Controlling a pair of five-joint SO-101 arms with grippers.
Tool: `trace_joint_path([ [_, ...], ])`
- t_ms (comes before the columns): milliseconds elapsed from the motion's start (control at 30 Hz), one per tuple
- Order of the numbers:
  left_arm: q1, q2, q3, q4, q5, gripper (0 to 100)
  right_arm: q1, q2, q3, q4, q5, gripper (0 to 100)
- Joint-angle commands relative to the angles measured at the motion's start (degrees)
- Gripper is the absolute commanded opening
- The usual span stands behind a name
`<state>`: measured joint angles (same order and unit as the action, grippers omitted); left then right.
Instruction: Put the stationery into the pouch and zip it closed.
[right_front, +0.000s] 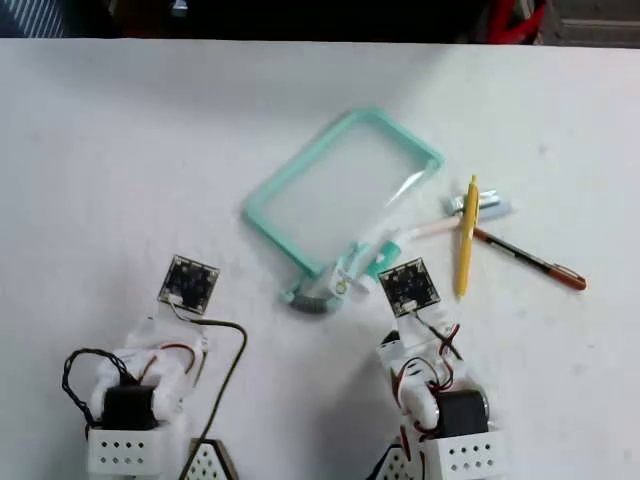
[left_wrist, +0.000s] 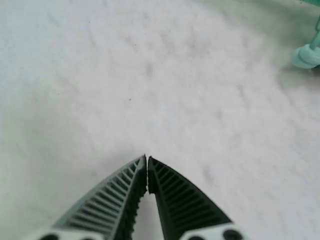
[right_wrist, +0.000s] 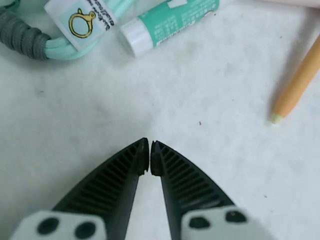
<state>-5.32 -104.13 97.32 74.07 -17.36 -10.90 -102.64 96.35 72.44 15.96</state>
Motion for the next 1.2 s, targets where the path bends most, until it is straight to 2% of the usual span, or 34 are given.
trace_joint_path([
  [0, 0.66, -0.31, -0.26, -0.53, -0.18, 2, 0.22, -0.48, 0.53, 0.22, -0.53, 1.8],
  [600, 0.84, -0.31, -0.35, -0.97, -0.09, 2, -1.19, -0.48, 0.53, -0.75, -0.18, 1.8],
  [667, 0.84, -0.31, -0.35, -1.76, -0.09, 2, -6.37, -0.48, 0.53, -7.78, -0.18, 1.8],
  [833, 0.84, -0.31, -0.35, -15.47, -0.18, 2, -16.92, -0.48, 0.53, -33.71, -0.44, 1.8],
  [900, 0.84, -0.31, -0.35, -16.79, -0.26, 2, -19.3, -0.04, 0.53, -39.69, -0.53, 1.8],
  [967, 0.84, -0.22, -0.35, -15.47, -0.35, 2, -18.86, 0.04, 0.53, -38.37, -0.53, 1.8],
  [1067, 0.84, -0.22, -0.35, -14.15, -0.44, 2, -15.87, -0.04, 0.53, -30.55, -0.26, 1.8],
  [1167, 0.84, -0.4, -0.35, -17.14, -0.62, 2, -13.49, -0.4, 0.53, -29.41, -0.26, 1.8],
])
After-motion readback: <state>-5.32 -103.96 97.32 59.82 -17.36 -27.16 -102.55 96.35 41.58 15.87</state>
